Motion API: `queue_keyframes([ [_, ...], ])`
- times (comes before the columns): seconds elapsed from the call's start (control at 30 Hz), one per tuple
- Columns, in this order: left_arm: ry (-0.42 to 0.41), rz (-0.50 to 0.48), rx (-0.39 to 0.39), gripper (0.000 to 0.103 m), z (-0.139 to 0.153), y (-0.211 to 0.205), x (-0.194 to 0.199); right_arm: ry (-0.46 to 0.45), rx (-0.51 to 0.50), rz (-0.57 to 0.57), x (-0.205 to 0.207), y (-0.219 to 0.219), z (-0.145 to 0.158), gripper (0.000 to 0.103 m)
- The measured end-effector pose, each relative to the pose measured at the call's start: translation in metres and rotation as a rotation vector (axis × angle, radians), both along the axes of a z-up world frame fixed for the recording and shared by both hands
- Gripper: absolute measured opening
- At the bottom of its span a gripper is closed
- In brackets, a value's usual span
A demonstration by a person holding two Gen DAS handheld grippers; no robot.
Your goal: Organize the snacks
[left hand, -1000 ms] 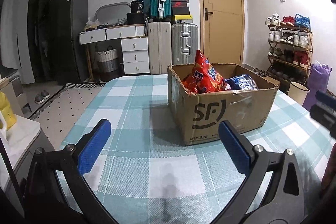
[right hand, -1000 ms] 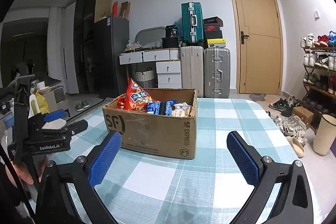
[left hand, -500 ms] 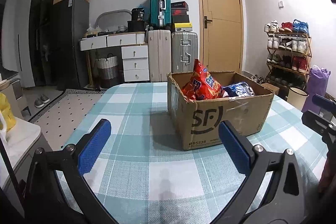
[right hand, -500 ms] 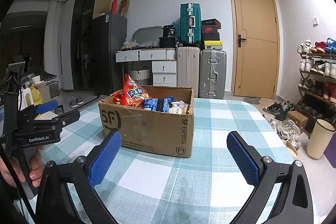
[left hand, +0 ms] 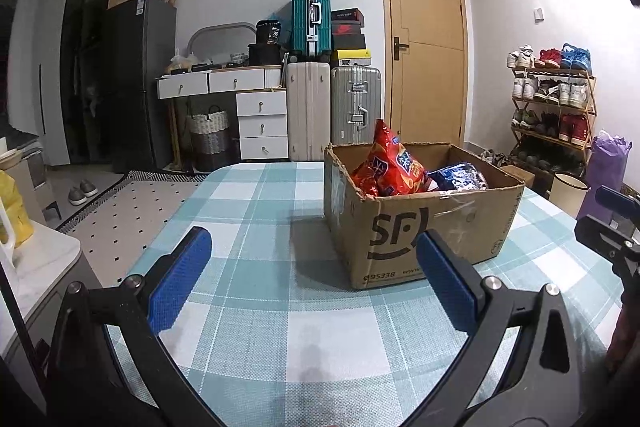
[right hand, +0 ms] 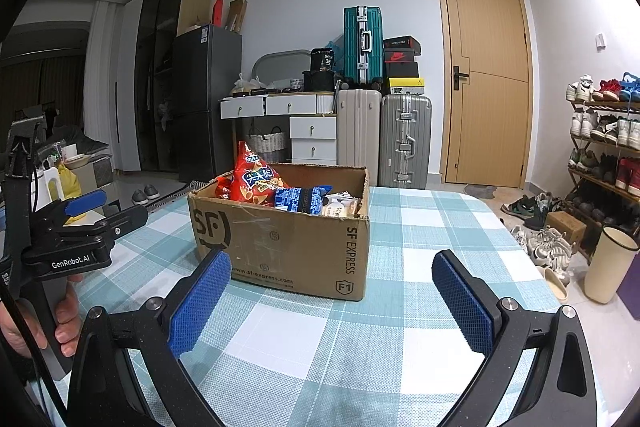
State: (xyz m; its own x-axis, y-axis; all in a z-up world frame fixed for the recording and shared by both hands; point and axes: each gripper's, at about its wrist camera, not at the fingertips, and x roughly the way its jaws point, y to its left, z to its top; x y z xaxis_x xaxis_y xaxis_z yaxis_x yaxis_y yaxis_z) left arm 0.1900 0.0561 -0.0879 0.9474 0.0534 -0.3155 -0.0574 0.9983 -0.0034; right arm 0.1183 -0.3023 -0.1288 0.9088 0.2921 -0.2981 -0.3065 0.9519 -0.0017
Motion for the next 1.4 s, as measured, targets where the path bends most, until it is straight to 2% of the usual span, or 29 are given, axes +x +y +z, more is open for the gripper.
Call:
queue_keyframes([
  [1.4,0.002,0.021,-0.002,0.102,0.0041,0.0059,-0.0044,-0.001,0.001,-0.001,0.0002,0.0001,-0.0008,0.102],
])
